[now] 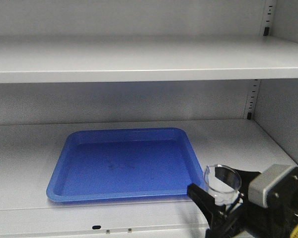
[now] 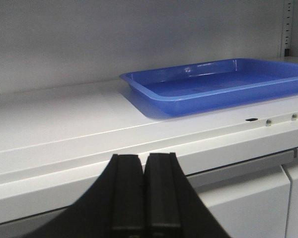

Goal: Pick beaker and place in left cabinet
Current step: 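Extend the right arm over the blue tray carrying the beaker, then lower the beaker onto the blue tray and open the right gripper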

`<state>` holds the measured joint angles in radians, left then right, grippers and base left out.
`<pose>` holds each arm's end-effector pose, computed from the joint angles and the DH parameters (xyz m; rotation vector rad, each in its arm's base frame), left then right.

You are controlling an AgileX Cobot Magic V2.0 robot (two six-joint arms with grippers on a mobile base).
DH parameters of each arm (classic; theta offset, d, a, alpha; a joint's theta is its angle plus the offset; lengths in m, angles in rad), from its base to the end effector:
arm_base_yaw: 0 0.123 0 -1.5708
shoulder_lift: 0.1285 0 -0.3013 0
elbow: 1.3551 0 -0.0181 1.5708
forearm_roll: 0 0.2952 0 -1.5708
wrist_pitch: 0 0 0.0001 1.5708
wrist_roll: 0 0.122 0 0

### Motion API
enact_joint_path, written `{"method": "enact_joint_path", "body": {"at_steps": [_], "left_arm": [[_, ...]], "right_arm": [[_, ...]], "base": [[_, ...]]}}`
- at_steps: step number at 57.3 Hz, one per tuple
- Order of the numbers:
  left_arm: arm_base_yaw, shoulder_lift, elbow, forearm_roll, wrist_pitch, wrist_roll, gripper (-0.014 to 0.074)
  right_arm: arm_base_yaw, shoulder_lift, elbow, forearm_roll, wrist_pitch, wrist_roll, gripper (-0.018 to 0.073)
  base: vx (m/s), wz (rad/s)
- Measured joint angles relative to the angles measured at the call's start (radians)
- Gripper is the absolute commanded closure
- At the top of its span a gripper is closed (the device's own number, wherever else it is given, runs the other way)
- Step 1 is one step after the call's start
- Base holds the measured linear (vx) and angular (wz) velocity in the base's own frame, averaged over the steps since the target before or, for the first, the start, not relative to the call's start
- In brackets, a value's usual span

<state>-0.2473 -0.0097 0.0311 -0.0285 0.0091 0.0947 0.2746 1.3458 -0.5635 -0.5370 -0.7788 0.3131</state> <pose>0.1125 -0.0284 0.2030 0.2368 1.4972 -0.1453 0.2992 0.1298 0.2486 -0.5659 1.4747 0.4334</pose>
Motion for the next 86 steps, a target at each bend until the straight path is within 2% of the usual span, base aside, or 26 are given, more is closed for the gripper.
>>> {"method": "enact_joint_path", "body": {"at_steps": [6, 13, 21, 30, 36, 45, 55, 66, 86], "left_arm": [[0.000, 0.000, 0.000, 0.000, 0.000, 0.000, 0.0596], [0.000, 0.000, 0.000, 0.000, 0.000, 0.000, 0.0596], [0.000, 0.000, 0.000, 0.000, 0.000, 0.000, 0.0596], [0.000, 0.000, 0.000, 0.000, 0.000, 0.000, 0.0596], [0.000, 0.000, 0.000, 0.000, 0.000, 0.000, 0.0596], [0.000, 0.000, 0.000, 0.000, 0.000, 0.000, 0.0596], [0.000, 0.000, 0.000, 0.000, 0.000, 0.000, 0.0596], [0.000, 0.000, 0.000, 0.000, 0.000, 0.000, 0.0596], [0.000, 0.000, 0.000, 0.000, 0.000, 0.000, 0.0596]], "right_arm": [[0.000, 0.134, -0.108, 0.015, -0.060, 0.001, 0.0565], [0.000, 0.272, -0.247, -0.026, -0.073, 0.046, 0.0565], [0.000, 0.415, -0.433, -0.126, -0.054, 0.132, 0.0564], [0.000, 0.544, -0.643, -0.265, 0.033, 0.287, 0.0564], [0.000, 0.613, -0.747, -0.341, 0.072, 0.353, 0.0564], [0.000, 0.683, -0.835, -0.401, 0.083, 0.401, 0.0560], [0.001, 0.702, -0.844, -0.419, 0.127, 0.406, 0.0526], [0.001, 0.702, -0.844, -0.420, 0.164, 0.406, 0.0400], [0.001, 0.702, -0.844, -0.418, 0.164, 0.439, 0.0012]], "base": [[0.00, 0.00], [0.00, 0.00], [0.00, 0.00], [0.00, 0.00], [0.00, 0.00], [0.00, 0.00], [0.00, 0.00], [0.00, 0.00], [0.00, 0.00]]}}
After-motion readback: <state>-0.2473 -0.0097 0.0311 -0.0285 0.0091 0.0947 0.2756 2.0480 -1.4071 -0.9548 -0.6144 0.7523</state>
